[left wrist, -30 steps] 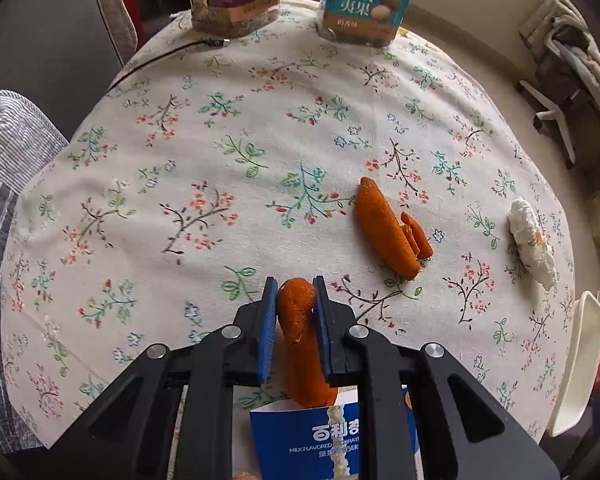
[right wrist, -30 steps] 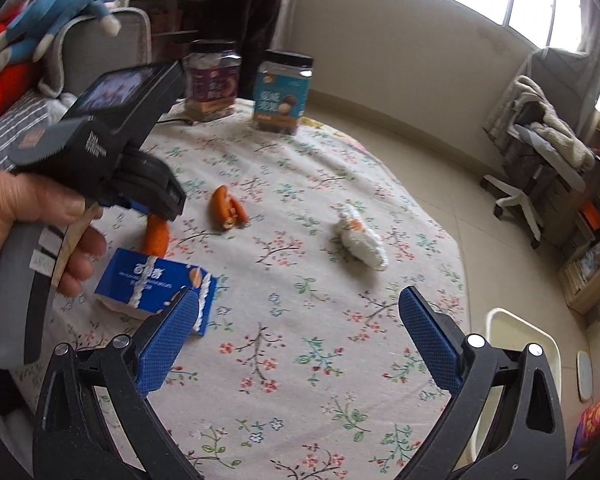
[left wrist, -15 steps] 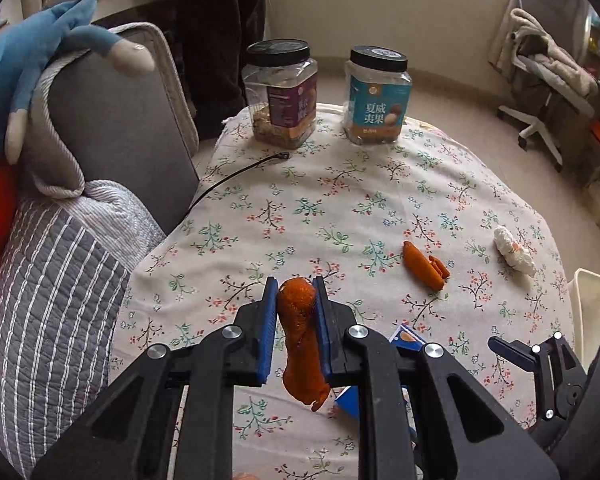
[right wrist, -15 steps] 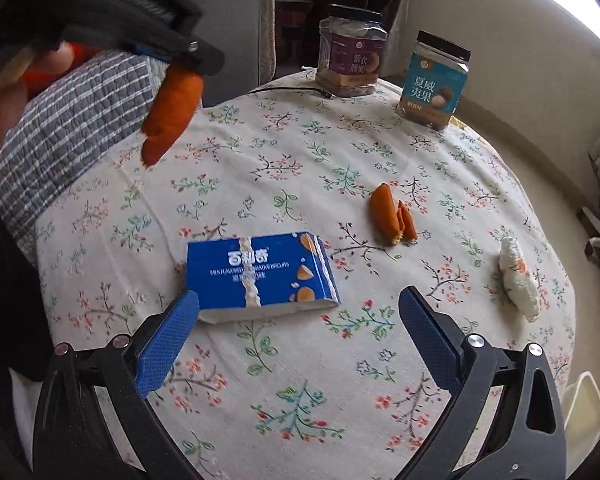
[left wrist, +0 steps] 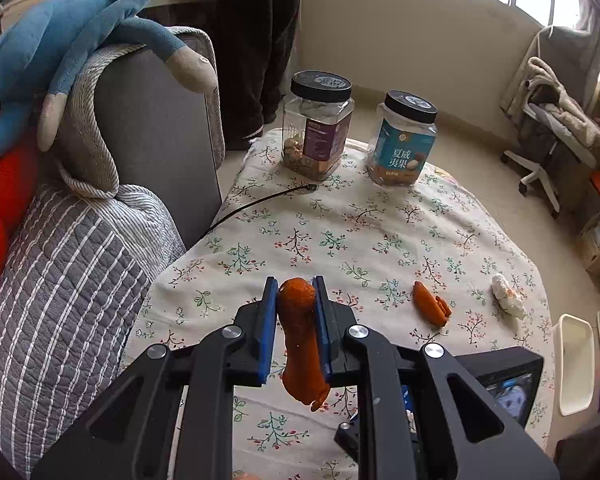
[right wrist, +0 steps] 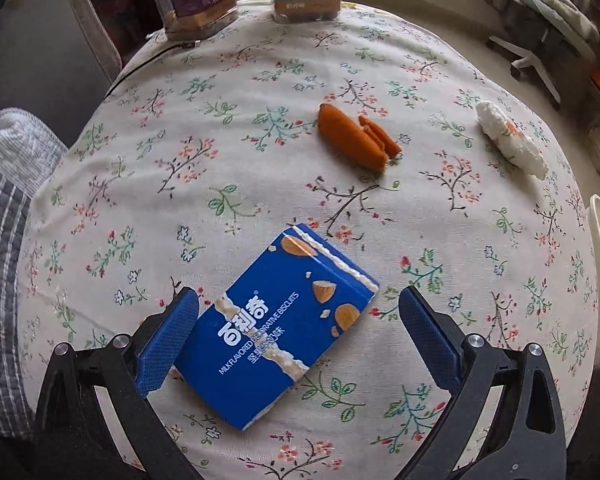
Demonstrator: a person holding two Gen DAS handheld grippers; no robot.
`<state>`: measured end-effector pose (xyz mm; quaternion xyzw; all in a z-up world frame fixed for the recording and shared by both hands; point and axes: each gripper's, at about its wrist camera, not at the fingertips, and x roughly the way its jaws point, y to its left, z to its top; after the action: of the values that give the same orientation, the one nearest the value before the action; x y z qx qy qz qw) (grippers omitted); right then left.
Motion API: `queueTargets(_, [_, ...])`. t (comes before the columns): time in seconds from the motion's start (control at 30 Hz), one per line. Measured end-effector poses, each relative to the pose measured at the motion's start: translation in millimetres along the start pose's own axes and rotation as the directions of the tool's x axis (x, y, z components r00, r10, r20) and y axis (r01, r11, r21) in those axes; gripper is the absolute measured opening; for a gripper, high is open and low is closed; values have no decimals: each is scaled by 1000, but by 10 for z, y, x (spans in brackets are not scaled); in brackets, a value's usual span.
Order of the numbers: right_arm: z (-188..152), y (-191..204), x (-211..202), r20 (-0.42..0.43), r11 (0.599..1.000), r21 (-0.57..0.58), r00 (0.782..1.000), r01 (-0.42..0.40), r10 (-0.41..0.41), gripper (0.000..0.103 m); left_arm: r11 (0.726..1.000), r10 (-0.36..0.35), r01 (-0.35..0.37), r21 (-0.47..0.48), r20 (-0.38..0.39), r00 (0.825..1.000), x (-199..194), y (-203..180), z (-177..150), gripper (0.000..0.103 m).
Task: Collect trash
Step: 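Grasp the blue biscuit box with the right tool while the left tool holds the orange piece, then carry the orange piece and blue box over the white bin with both tools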
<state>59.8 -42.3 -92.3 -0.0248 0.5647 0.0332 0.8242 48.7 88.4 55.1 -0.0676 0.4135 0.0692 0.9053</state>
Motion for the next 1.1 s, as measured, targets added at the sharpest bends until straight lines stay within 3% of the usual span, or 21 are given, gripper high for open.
queueTargets(0.1, [-61, -1, 7, 6, 999, -22, 1000, -26, 27, 91, 1000, -15, 15, -8, -2, 1000, -14, 21, 20, 18])
queueTargets(0.17, [-60, -38, -75, 27, 998, -44, 998, -51, 52, 67, 1000, -23, 23, -9, 9, 1000, -55, 29, 40, 18])
queueTargets(0.27, [-54, -143, -161, 36, 994, -50, 994, -98, 100, 56, 1000, -9, 9, 0, 40, 999, -117, 23, 55, 18])
queueTargets(0.6, [123, -495, -694, 199, 993, -46, 973, -113, 120, 55, 1000, -20, 18, 21, 79, 997, -210, -93, 36, 18])
queueTargets(1.1, [190, -1306, -1051, 332, 993, 98, 943, -66, 30, 55, 993, -66, 59, 99, 76, 995, -171, -605, -21, 18])
